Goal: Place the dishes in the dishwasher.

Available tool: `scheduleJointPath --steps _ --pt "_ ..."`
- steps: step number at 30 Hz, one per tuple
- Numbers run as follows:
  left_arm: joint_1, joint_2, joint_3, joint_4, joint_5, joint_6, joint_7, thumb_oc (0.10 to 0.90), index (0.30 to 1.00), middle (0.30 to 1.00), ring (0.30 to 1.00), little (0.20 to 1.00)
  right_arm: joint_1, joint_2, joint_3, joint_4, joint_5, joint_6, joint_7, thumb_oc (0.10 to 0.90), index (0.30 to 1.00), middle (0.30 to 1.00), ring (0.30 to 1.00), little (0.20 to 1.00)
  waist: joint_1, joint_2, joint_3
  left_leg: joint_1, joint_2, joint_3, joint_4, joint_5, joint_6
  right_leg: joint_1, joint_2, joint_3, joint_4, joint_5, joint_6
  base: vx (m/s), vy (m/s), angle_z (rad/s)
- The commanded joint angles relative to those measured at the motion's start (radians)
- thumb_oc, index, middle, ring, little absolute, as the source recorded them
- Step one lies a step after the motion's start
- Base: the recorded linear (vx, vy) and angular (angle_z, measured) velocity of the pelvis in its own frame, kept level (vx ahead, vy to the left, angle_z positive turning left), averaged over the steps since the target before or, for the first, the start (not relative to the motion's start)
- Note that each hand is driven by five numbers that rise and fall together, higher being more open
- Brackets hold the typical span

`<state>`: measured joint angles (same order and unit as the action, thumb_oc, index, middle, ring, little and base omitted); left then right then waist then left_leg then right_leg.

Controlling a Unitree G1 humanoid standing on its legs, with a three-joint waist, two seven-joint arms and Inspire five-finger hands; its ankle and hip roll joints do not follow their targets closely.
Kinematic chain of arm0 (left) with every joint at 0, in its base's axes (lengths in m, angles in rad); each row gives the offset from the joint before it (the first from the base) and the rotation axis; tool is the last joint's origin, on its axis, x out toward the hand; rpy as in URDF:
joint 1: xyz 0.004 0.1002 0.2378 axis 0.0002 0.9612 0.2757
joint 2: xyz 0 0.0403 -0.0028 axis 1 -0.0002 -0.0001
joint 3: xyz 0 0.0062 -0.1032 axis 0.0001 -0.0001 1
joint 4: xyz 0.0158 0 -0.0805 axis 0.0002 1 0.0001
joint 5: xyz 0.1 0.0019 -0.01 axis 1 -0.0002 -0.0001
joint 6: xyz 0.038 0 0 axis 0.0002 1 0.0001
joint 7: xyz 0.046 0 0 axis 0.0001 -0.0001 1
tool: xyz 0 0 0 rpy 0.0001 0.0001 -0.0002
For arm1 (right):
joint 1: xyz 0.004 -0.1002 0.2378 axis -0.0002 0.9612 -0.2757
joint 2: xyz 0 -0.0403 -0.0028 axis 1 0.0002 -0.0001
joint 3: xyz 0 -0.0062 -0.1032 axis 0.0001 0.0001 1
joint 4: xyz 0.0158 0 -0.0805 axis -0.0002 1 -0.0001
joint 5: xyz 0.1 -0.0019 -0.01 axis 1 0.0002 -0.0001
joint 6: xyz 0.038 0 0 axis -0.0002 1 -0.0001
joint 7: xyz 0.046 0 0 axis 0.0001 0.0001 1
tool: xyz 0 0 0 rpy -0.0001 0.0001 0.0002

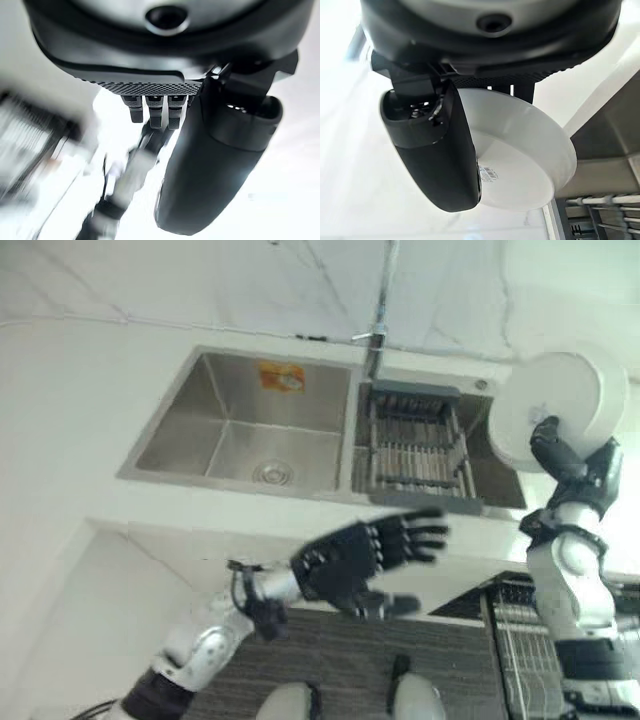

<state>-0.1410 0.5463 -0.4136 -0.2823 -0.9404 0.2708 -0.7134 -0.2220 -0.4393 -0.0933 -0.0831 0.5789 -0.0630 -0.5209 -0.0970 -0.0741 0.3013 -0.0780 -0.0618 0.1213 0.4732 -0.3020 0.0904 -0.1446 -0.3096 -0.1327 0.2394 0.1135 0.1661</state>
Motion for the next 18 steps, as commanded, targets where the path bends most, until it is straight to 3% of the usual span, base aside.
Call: scheduleJointPath --steps 1,3,4,5,8,11,12,18 --pt "-0.008 -0.073 0.007 -0.132 -0.104 -0.017 -0.118 0.8 0.9 0.9 0.9 0.9 -0.119 -0.103 -0.078 -0.083 -0.048 -0.177 0.065 0.4 0.3 0.3 0.3 0.3 0.009 0.017 -0.085 0.117 0.033 -0.07 -0.173 -0.036 -0.086 -0.107 -0.03 0.032 0.061 0.036 0.071 0.0 0.249 -0.76" --pt "-0.021 -0.099 -0.065 -0.115 -0.094 -0.028 -0.162 0.8 0.9 0.9 0.9 0.9 -0.132 -0.089 -0.065 -0.109 -0.003 -0.222 0.096 0.4 0.3 0.3 0.3 0.3 -0.026 0.018 -0.073 0.093 0.016 -0.055 -0.173 -0.033 -0.082 -0.142 -0.016 0.057 0.061 0.041 0.074 -0.2 0.253 -0.94" --pt "-0.025 -0.12 -0.074 -0.105 -0.07 -0.034 -0.169 0.8 0.9 0.9 0.9 0.9 -0.147 -0.058 -0.048 -0.12 0.055 -0.231 0.167 0.4 0.3 0.3 0.3 0.3 -0.016 0.01 -0.07 0.089 0.02 -0.007 -0.173 -0.032 -0.086 -0.157 -0.05 -0.014 0.061 0.081 0.087 -0.25 0.176 -1.17" --pt "-0.027 -0.127 -0.075 -0.105 -0.061 -0.031 -0.168 0.8 0.9 0.9 0.9 0.9 -0.152 -0.05 -0.041 -0.122 0.062 -0.239 0.173 0.4 0.3 0.3 0.3 0.3 -0.011 0.009 -0.069 0.088 0.023 0.008 -0.173 -0.029 -0.087 -0.155 -0.06 -0.037 0.061 0.091 0.09 -0.14 0.032 -1.53" --pt "-0.056 -0.13 -0.088 -0.086 -0.034 -0.02 -0.172 0.8 0.9 0.9 0.9 0.9 -0.15 -0.043 -0.027 -0.147 0.086 -0.262 0.178 0.4 0.3 0.3 0.3 0.3 -0.012 0.008 -0.074 0.087 0.034 0.044 -0.173 -0.025 -0.078 -0.112 -0.07 -0.052 0.061 0.108 0.085 -0.1 -0.035 -0.99" --pt "-0.075 -0.114 -0.12 -0.063 -0.035 -0.028 -0.191 0.8 0.9 0.9 0.9 0.9 -0.12 -0.055 -0.049 -0.169 0.095 -0.305 0.191 0.4 0.3 0.3 0.3 0.3 -0.026 0.031 -0.086 0.072 0.052 0.042 -0.173 -0.012 -0.072 -0.067 -0.065 -0.023 0.061 0.082 0.066 -0.09 -0.02 -0.21" --pt "-0.079 -0.132 -0.132 -0.05 -0.03 -0.019 -0.186 0.8 0.9 0.9 0.9 0.9 -0.128 -0.041 -0.053 -0.173 0.1 -0.318 0.218 0.4 0.3 0.3 0.3 0.3 -0.024 0.04 -0.095 0.06 0.074 0.06 -0.173 -0.006 -0.08 -0.049 -0.093 -0.033 0.061 0.054 0.062 -0.09 -0.089 -0.13" --pt "-0.069 -0.163 -0.158 -0.013 -0.007 0.032 -0.151 0.8 0.9 0.9 0.9 0.9 -0.135 -0.005 -0.034 -0.218 0.087 -0.301 0.225 0.4 0.3 0.3 0.3 0.3 -0.011 0.042 -0.109 0.044 0.121 0.09 -0.173 0.005 -0.107 -0.046 -0.111 -0.037 0.061 -0.021 0.069 -0.05 -0.198 -0.23"
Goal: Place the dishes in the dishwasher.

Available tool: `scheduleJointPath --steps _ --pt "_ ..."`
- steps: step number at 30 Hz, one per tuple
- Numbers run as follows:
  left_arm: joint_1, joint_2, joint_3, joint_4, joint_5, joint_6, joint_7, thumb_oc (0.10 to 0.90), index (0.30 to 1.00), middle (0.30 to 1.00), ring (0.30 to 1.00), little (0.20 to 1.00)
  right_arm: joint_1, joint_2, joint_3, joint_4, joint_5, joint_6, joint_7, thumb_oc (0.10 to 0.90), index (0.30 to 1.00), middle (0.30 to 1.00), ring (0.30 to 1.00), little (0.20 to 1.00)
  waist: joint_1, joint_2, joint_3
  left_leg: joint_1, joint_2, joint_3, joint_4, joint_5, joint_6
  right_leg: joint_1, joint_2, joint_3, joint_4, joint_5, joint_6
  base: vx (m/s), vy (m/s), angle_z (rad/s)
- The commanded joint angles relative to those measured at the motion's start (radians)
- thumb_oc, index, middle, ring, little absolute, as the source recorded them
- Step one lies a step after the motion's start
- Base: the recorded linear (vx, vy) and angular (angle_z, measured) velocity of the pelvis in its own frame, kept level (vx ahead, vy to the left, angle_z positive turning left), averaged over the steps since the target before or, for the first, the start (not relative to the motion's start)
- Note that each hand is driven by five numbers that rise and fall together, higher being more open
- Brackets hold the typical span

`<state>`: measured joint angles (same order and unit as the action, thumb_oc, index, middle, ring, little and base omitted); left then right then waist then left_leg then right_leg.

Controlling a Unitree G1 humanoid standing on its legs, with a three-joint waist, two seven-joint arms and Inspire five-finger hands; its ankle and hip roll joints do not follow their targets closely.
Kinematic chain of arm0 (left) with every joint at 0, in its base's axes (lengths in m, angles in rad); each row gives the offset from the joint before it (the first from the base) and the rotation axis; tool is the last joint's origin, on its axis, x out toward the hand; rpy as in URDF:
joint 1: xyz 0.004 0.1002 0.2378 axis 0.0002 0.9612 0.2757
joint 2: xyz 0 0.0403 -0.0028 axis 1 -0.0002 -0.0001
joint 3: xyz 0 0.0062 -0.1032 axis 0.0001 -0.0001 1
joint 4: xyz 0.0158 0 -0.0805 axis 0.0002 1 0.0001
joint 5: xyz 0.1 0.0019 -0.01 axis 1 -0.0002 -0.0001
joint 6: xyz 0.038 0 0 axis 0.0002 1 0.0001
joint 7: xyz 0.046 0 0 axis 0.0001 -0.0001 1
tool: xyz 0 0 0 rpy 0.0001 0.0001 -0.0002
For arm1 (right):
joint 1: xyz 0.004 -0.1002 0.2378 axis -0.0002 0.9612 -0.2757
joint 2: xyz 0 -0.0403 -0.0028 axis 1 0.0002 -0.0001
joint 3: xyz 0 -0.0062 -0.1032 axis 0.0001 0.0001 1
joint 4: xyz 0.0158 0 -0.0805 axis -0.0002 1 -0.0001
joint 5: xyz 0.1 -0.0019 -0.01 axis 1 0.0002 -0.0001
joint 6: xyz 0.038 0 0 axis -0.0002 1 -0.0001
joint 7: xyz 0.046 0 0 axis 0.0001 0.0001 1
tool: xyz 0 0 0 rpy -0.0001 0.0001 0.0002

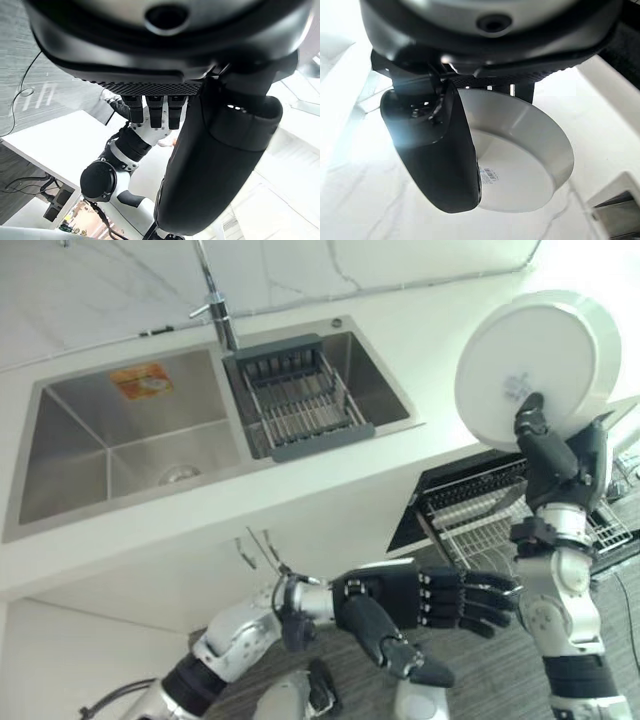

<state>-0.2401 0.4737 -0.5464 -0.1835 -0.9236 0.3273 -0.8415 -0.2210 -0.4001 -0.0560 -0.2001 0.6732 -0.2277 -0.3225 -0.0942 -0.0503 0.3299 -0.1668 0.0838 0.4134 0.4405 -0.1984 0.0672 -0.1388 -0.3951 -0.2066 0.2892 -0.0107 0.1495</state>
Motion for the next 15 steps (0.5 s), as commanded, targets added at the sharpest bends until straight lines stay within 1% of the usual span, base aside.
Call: scheduleJointPath --steps 1,3,4,5,6,7,8,9,11,12,13,14,15 --pt "0.032 -0.092 -0.03 -0.099 -0.012 -0.024 -0.016 0.8 0.9 0.9 0.9 0.9 -0.138 -0.04 -0.067 -0.106 -0.01 -0.137 0.02 0.4 0.3 0.3 0.3 0.3 -0.014 0.017 -0.137 0.131 -0.016 -0.196 -0.141 -0.097 -0.087 -0.056 -0.021 0.035 0.011 0.09 0.087 -0.07 -0.335 -0.28" --pt "0.034 -0.092 -0.049 -0.057 -0.004 -0.008 0.001 0.8 0.9 0.9 0.9 0.9 -0.136 -0.03 -0.063 -0.121 -0.012 -0.131 0.009 0.4 0.3 0.3 0.3 0.3 -0.022 0.017 -0.141 0.125 0.006 -0.189 -0.141 -0.096 -0.096 -0.071 0.004 0.055 0.011 0.062 0.09 -0.05 -0.372 -0.62" --pt "0.049 -0.087 -0.053 -0.028 0.01 -0.017 0.0 0.8 0.9 0.9 0.9 0.9 -0.138 -0.034 -0.064 -0.119 0.004 -0.134 0.012 0.4 0.3 0.3 0.3 0.3 -0.022 0.021 -0.141 0.125 0.028 -0.178 -0.141 -0.084 -0.104 -0.068 0.007 0.046 0.011 0.056 0.088 -0.05 -0.485 -0.77" --pt "0.074 -0.074 -0.06 0.031 0.007 -0.026 0.017 0.8 0.9 0.9 0.9 0.9 -0.139 -0.039 -0.064 -0.109 0.024 -0.136 0.016 0.4 0.3 0.3 0.3 0.3 -0.027 0.029 -0.143 0.126 0.07 -0.158 -0.141 -0.066 -0.118 -0.065 0.033 0.037 0.011 0.032 0.085 -0.05 -0.442 -0.6" --pt "0.088 -0.077 -0.058 0.055 0.006 -0.025 0.025 0.8 0.9 0.9 0.9 0.9 -0.135 -0.041 -0.07 -0.103 0.03 -0.127 0.012 0.4 0.3 0.3 0.3 0.3 -0.032 0.03 -0.144 0.127 0.082 -0.154 -0.141 -0.061 -0.122 -0.065 0.045 0.041 0.011 0.018 0.085 -0.03 -0.428 -0.37" --pt "0.107 -0.078 -0.058 0.08 -0.002 -0.024 0.039 0.8 0.9 0.9 0.9 0.9 -0.134 -0.047 -0.07 -0.094 0.049 -0.12 0.014 0.4 0.3 0.3 0.3 0.3 -0.035 0.033 -0.148 0.128 0.102 -0.144 -0.141 -0.053 -0.131 -0.063 0.06 0.041 0.011 0.002 0.08 0.0 -0.268 -0.27" --pt "0.124 -0.077 -0.056 0.12 -0.01 -0.038 0.046 0.8 0.9 0.9 0.9 0.9 -0.135 -0.052 -0.069 -0.087 0.059 -0.108 0.016 0.4 0.3 0.3 0.3 0.3 -0.037 0.038 -0.151 0.127 0.12 -0.137 -0.141 -0.042 -0.139 -0.061 0.073 0.038 0.011 -0.012 0.076 0.01 -0.333 -0.31" --pt "0.156 -0.087 -0.044 0.19 -0.017 -0.049 0.047 0.8 0.9 0.9 0.9 0.9 -0.135 -0.064 -0.073 -0.071 0.072 -0.09 0.029 0.4 0.3 0.3 0.3 0.3 -0.041 0.045 -0.153 0.123 0.154 -0.13 -0.141 -0.022 -0.157 -0.059 0.097 0.038 0.011 -0.029 0.062 0.01 -0.321 -0.36" --pt "0.185 -0.105 -0.032 0.29 -0.011 -0.071 0.044 0.8 0.9 0.9 0.9 0.9 -0.139 -0.077 -0.073 -0.052 0.088 -0.062 0.059 0.4 0.3 0.3 0.3 0.3 -0.049 0.054 -0.156 0.115 0.187 -0.125 -0.141 0.0 -0.176 -0.058 0.124 0.045 0.011 -0.043 0.045 0.02 -0.365 -0.23" --pt "0.235 -0.128 0.023 0.443 -0.006 -0.09 0.002 0.8 0.9 0.9 0.9 0.9 -0.145 -0.116 -0.068 -0.031 0.102 -0.016 0.125 0.4 0.3 0.3 0.3 0.3 -0.051 0.061 -0.155 0.109 0.228 -0.12 -0.141 0.029 -0.2 -0.055 0.151 0.035 0.011 -0.055 0.024 0.03 -0.376 -0.08" --pt "0.251 -0.139 0.048 0.513 -0.004 -0.103 -0.012 0.8 0.9 0.9 0.9 0.9 -0.145 -0.132 -0.068 -0.03 0.091 -0.008 0.125 0.4 0.3 0.3 0.3 0.3 -0.052 0.065 -0.156 0.111 0.241 -0.117 -0.141 0.033 -0.208 -0.051 0.161 0.034 0.011 -0.064 0.019 0.03 -0.362 -0.09" --pt "0.261 -0.152 0.076 0.562 -0.015 -0.096 -0.005 0.8 0.9 0.9 0.9 0.9 -0.143 -0.142 -0.072 -0.03 0.077 0.009 0.129 0.4 0.3 0.3 0.3 0.3 -0.054 0.07 -0.157 0.111 0.25 -0.114 -0.141 0.04 -0.214 -0.055 0.172 0.034 0.011 -0.067 0.012 0.03 -0.225 0.0" --pt "0.283 -0.174 0.123 0.634 0.004 -0.096 -0.037 0.8 0.9 0.9 0.9 0.9 -0.134 -0.157 -0.082 -0.026 0.064 0.014 0.121 0.4 0.3 0.3 0.3 0.3 -0.057 0.071 -0.157 0.116 0.257 -0.101 -0.141 0.045 -0.218 -0.054 0.18 0.032 0.011 -0.07 0.005 0.02 -0.226 0.06"
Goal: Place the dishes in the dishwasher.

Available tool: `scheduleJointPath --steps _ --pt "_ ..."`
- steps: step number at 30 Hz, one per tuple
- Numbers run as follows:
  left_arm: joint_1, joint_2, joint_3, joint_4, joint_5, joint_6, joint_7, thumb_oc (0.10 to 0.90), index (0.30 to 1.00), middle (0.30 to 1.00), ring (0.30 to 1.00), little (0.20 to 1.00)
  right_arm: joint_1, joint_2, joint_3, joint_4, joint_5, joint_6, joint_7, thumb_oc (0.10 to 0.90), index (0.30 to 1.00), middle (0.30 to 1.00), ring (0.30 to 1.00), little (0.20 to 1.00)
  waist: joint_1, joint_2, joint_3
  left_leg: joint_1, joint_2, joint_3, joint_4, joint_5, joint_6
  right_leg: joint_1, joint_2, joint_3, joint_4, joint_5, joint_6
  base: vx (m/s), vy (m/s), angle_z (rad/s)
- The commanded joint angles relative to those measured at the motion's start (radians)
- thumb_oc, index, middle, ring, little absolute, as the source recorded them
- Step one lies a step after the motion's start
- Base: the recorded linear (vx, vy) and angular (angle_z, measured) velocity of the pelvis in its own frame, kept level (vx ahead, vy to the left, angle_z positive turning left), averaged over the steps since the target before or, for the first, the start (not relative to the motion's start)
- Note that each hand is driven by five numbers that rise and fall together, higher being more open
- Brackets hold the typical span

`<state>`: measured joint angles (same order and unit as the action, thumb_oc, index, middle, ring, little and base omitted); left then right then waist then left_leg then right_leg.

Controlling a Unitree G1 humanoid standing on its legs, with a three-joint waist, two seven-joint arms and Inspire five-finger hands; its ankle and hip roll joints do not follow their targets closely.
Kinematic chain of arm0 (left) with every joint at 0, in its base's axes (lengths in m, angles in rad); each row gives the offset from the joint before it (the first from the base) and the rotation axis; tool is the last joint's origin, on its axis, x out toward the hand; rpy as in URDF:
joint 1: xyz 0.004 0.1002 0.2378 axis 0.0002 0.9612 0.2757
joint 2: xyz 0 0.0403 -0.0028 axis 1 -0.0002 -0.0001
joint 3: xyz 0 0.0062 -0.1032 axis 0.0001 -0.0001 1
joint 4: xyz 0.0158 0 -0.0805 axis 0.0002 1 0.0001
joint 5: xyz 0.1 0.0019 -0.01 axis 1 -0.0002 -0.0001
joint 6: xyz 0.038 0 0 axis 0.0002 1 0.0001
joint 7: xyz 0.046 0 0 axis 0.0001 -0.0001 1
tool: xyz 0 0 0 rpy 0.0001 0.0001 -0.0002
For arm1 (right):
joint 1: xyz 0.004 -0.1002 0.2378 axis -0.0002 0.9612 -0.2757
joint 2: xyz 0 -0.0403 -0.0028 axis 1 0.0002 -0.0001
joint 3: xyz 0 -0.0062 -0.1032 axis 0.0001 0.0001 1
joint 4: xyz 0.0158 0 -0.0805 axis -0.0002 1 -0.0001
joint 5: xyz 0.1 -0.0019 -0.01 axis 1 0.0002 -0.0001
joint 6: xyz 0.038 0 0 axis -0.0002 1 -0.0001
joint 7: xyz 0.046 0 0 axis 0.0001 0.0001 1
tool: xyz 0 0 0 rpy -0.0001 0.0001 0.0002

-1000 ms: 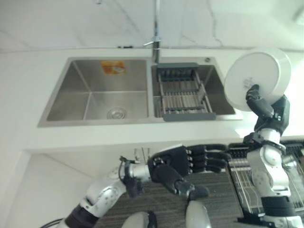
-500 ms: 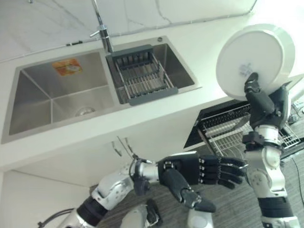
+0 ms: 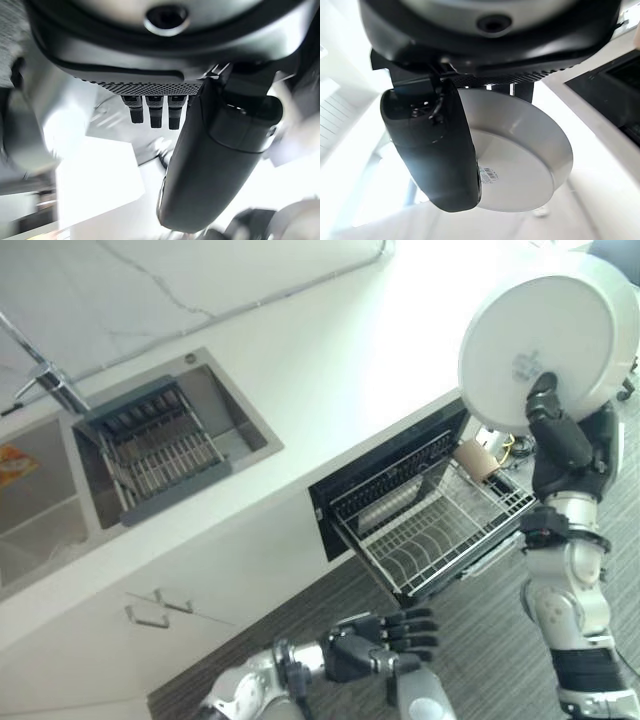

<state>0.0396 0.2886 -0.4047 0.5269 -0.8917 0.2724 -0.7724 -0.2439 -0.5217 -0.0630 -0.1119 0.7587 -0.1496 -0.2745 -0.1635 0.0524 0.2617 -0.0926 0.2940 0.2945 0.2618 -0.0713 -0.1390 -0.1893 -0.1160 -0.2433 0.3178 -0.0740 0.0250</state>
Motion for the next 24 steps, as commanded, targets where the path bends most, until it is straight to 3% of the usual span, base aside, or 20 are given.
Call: scheduleJointPath --steps 1,3,6,7,9,13,16,21,24 --pt "0.027 -0.007 0.024 -0.006 -0.031 -0.043 -0.123 0.8 0.9 0.9 0.9 0.9 -0.1 -0.049 -0.089 -0.115 -0.072 -0.063 0.023 0.4 0.3 0.3 0.3 0.3 0.007 -0.03 -0.089 0.055 0.049 0.042 0.038 -0.077 -0.016 -0.005 -0.091 0.068 -0.018 -0.009 0.122 0.05 -0.223 0.14" --pt "0.107 -0.054 0.118 0.099 -0.048 -0.013 -0.152 0.8 0.9 0.9 0.9 0.9 -0.055 -0.067 -0.128 -0.144 -0.193 -0.031 -0.006 0.4 0.3 0.3 0.3 0.3 0.03 -0.028 -0.079 0.049 0.005 0.016 0.038 -0.066 -0.01 0.002 -0.085 0.079 -0.018 -0.013 0.114 0.06 -0.134 0.1" --pt "0.152 -0.083 0.163 0.144 -0.08 0.062 -0.181 0.8 0.9 0.9 0.9 0.9 -0.053 -0.074 -0.117 -0.187 -0.358 -0.016 -0.082 0.4 0.3 0.3 0.3 0.3 0.064 -0.019 -0.069 -0.022 -0.007 -0.02 0.038 -0.038 -0.014 -0.002 -0.093 0.076 -0.018 -0.015 0.122 0.0 0.048 0.06" --pt "0.189 -0.106 0.17 0.206 0.01 0.138 -0.274 0.8 0.9 0.9 0.9 0.9 -0.064 -0.087 -0.1 -0.191 -0.479 -0.005 -0.128 0.4 0.3 0.3 0.3 0.3 0.079 -0.011 -0.064 -0.03 -0.004 -0.051 0.038 -0.041 -0.018 0.011 -0.108 0.063 -0.018 -0.025 0.127 0.01 0.098 0.08" --pt "0.192 -0.109 0.167 0.219 0.033 0.157 -0.283 0.8 0.9 0.9 0.9 0.9 -0.069 -0.091 -0.095 -0.191 -0.509 -0.003 -0.138 0.4 0.3 0.3 0.3 0.3 0.081 -0.01 -0.065 -0.039 -0.006 -0.059 0.038 -0.035 -0.017 0.007 -0.109 0.061 -0.018 -0.02 0.125 -0.01 0.09 0.08" --pt "0.242 -0.123 0.149 0.339 0.201 0.218 -0.376 0.8 0.9 0.9 0.9 0.9 -0.058 -0.144 -0.085 -0.175 -0.703 0.01 -0.186 0.4 0.3 0.3 0.3 0.3 0.094 0.005 -0.079 -0.053 -0.021 -0.087 0.038 -0.05 -0.02 0.016 -0.133 0.045 -0.018 -0.03 0.14 0.05 0.165 0.14" --pt "0.257 -0.108 0.151 0.402 0.218 0.196 -0.288 0.8 0.9 0.9 0.9 0.9 -0.033 -0.178 -0.098 -0.158 -0.796 0.029 -0.212 0.4 0.3 0.3 0.3 0.3 0.094 0.008 -0.085 -0.049 -0.024 -0.077 0.038 -0.06 -0.02 0.023 -0.154 0.032 -0.018 -0.03 0.156 0.08 0.152 0.13" --pt "0.197 -0.069 0.222 0.581 0.294 0.018 -0.037 0.8 0.9 0.9 0.9 0.9 0.012 -0.205 -0.098 -0.139 -0.915 0.076 -0.232 0.4 0.3 0.3 0.3 0.3 0.098 -0.003 -0.089 -0.043 -0.041 -0.076 0.038 -0.078 -0.006 0.023 -0.18 0.018 -0.018 -0.019 0.179 0.05 0.094 -0.02" --pt "0.165 -0.048 0.254 0.639 0.368 -0.042 0.073 0.8 0.9 0.9 0.9 0.9 0.054 -0.229 -0.079 -0.108 -1.138 0.108 -0.284 0.4 0.3 0.3 0.3 0.3 0.104 -0.013 -0.091 -0.042 -0.049 -0.081 0.038 -0.086 0.003 0.022 -0.189 0.013 -0.018 -0.014 0.189 0.03 0.022 -0.02"
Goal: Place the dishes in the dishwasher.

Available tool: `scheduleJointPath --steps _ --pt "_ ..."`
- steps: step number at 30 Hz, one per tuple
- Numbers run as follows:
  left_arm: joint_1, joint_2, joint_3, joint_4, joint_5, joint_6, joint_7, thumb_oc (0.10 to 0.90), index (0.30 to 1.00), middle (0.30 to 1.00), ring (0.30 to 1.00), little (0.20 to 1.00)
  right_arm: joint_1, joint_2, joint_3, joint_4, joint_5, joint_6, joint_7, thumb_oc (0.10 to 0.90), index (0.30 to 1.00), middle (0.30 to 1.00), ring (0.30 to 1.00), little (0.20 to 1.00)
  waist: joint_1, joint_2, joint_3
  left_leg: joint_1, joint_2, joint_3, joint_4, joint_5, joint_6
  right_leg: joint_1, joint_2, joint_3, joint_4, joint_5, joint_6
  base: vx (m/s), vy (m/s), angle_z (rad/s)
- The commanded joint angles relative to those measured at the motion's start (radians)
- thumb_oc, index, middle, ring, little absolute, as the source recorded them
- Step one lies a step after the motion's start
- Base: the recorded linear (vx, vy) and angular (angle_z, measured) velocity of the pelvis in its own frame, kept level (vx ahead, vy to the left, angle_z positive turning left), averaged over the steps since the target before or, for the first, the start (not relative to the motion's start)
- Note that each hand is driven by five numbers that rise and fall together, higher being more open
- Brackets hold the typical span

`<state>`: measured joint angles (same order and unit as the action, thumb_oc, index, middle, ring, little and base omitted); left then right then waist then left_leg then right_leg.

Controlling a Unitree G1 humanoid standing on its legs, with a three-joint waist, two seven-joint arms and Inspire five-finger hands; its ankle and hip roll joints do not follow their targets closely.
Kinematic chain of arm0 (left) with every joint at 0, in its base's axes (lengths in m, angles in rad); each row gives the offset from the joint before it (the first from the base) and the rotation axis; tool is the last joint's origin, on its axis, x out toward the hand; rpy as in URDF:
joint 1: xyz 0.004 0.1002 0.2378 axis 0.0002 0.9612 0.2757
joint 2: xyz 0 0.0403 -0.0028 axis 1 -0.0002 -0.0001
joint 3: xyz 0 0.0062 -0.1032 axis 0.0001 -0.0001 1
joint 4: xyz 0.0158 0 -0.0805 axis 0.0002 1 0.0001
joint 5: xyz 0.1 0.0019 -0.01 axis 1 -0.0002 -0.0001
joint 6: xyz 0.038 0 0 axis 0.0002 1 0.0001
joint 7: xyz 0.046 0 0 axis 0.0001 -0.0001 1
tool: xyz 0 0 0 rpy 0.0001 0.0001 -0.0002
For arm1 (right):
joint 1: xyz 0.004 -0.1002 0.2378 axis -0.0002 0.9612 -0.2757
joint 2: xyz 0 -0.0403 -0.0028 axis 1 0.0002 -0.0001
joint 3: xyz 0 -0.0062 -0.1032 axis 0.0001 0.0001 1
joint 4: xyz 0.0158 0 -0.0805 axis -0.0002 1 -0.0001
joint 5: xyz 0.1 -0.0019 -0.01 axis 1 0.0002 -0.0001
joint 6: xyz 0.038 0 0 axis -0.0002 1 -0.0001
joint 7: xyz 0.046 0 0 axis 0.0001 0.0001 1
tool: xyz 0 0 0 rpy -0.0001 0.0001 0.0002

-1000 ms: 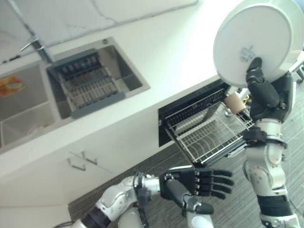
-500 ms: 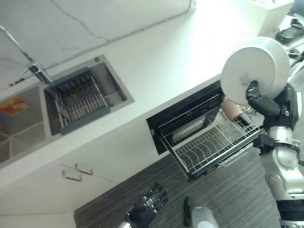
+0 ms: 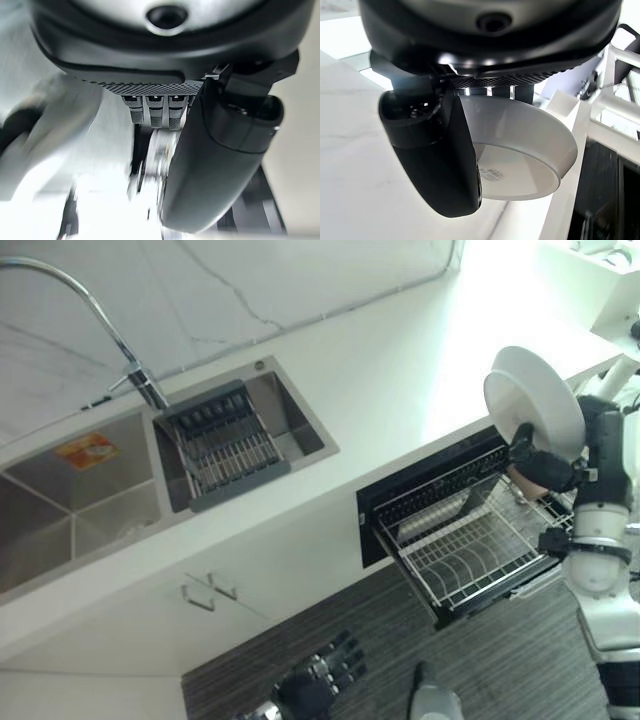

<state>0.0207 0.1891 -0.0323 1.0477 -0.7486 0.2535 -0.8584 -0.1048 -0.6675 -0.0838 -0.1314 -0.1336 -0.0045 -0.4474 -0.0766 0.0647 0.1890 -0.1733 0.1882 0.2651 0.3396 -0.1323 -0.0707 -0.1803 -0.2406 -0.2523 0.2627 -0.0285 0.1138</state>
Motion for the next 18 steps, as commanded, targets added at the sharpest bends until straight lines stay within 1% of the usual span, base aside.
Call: scheduleJointPath --steps 1,2,4,5,8,9,10,11,14,18 --pt "0.174 0.06 -0.116 0.131 0.244 -0.034 0.188 0.8 0.9 0.9 0.9 0.9 -0.076 -0.104 -0.049 -0.068 -0.279 -0.018 -0.132 0.4 0.3 0.3 0.3 0.3 0.018 -0.028 -0.022 0.037 0.053 -0.055 -0.04 -0.03 -0.06 0.01 -0.065 0.02 0.037 -0.059 0.101 0.01 0.022 -0.04" --pt "0.167 0.066 -0.105 0.137 0.295 -0.052 0.262 0.8 0.9 0.9 0.9 0.9 -0.052 -0.127 -0.054 -0.026 -0.296 0.011 -0.16 0.4 0.3 0.3 0.3 0.3 0.018 -0.031 -0.025 0.036 0.05 -0.056 -0.04 -0.034 -0.055 0.008 -0.062 0.021 0.037 -0.06 0.103 0.03 0.019 -0.02" --pt "0.158 0.071 -0.103 0.151 0.329 -0.072 0.333 0.8 0.9 0.9 0.9 0.9 -0.029 -0.127 -0.047 0.038 -0.322 0.022 -0.192 0.4 0.3 0.3 0.3 0.3 0.017 -0.034 -0.025 0.036 0.049 -0.055 -0.04 -0.035 -0.051 0.008 -0.06 0.021 0.037 -0.058 0.103 0.0 0.0 0.0" --pt "0.147 0.076 -0.097 0.161 0.352 -0.078 0.413 0.8 0.9 0.9 0.9 0.9 -0.008 -0.115 -0.023 0.088 -0.31 0.035 -0.208 0.4 0.3 0.3 0.3 0.3 0.019 -0.035 -0.026 0.036 0.047 -0.058 -0.04 -0.037 -0.046 0.01 -0.057 0.021 0.037 -0.061 0.101 0.0 0.0 0.0" --pt "0.137 0.079 -0.095 0.161 0.4 -0.084 0.486 0.8 0.9 0.9 0.9 0.9 0.006 -0.102 0.003 0.129 -0.316 0.043 -0.214 0.4 0.3 0.3 0.3 0.3 0.02 -0.035 -0.026 0.037 0.045 -0.061 -0.04 -0.037 -0.043 0.012 -0.052 0.024 0.037 -0.064 0.097 0.0 0.0 0.0" --pt "0.131 0.084 -0.103 0.164 0.447 -0.093 0.533 0.8 0.9 0.9 0.9 0.9 0.008 -0.094 0.031 0.169 -0.337 0.046 -0.228 0.4 0.3 0.3 0.3 0.3 0.023 -0.036 -0.027 0.038 0.044 -0.065 -0.04 -0.037 -0.042 0.016 -0.048 0.026 0.037 -0.067 0.094 0.0 0.0 0.0" --pt "0.129 0.087 -0.107 0.166 0.476 -0.101 0.557 0.8 0.9 0.9 0.9 0.9 0.008 -0.092 0.047 0.188 -0.34 0.049 -0.226 0.4 0.3 0.3 0.3 0.3 0.025 -0.036 -0.028 0.039 0.043 -0.067 -0.04 -0.038 -0.042 0.017 -0.046 0.026 0.037 -0.069 0.093 0.02 -0.01 -0.06" --pt "0.126 0.091 -0.116 0.167 0.515 -0.113 0.6 0.8 0.9 0.9 0.9 0.9 0.004 -0.088 0.081 0.242 -0.356 0.042 -0.24 0.4 0.3 0.3 0.3 0.3 0.03 -0.035 -0.028 0.04 0.043 -0.069 -0.04 -0.036 -0.041 0.022 -0.041 0.026 0.037 -0.073 0.089 0.02 -0.007 -0.05" --pt "0.118 0.095 -0.13 0.156 0.533 -0.109 0.647 0.8 0.9 0.9 0.9 0.9 -0.011 -0.082 0.136 0.33 -0.379 0.034 -0.262 0.4 0.3 0.3 0.3 0.3 0.041 -0.033 -0.029 0.04 0.041 -0.074 -0.04 -0.034 -0.041 0.03 -0.04 0.023 0.037 -0.077 0.086 0.01 -0.001 -0.02" --pt "0.113 0.102 -0.146 0.144 0.559 -0.103 0.674 0.8 0.9 0.9 0.9 0.9 -0.036 -0.078 0.188 0.428 -0.378 0.027 -0.289 0.4 0.3 0.3 0.3 0.3 0.056 -0.031 -0.03 0.037 0.037 -0.082 -0.04 -0.031 -0.042 0.034 -0.039 0.015 0.037 -0.08 0.083 0.0 0.0 0.0"
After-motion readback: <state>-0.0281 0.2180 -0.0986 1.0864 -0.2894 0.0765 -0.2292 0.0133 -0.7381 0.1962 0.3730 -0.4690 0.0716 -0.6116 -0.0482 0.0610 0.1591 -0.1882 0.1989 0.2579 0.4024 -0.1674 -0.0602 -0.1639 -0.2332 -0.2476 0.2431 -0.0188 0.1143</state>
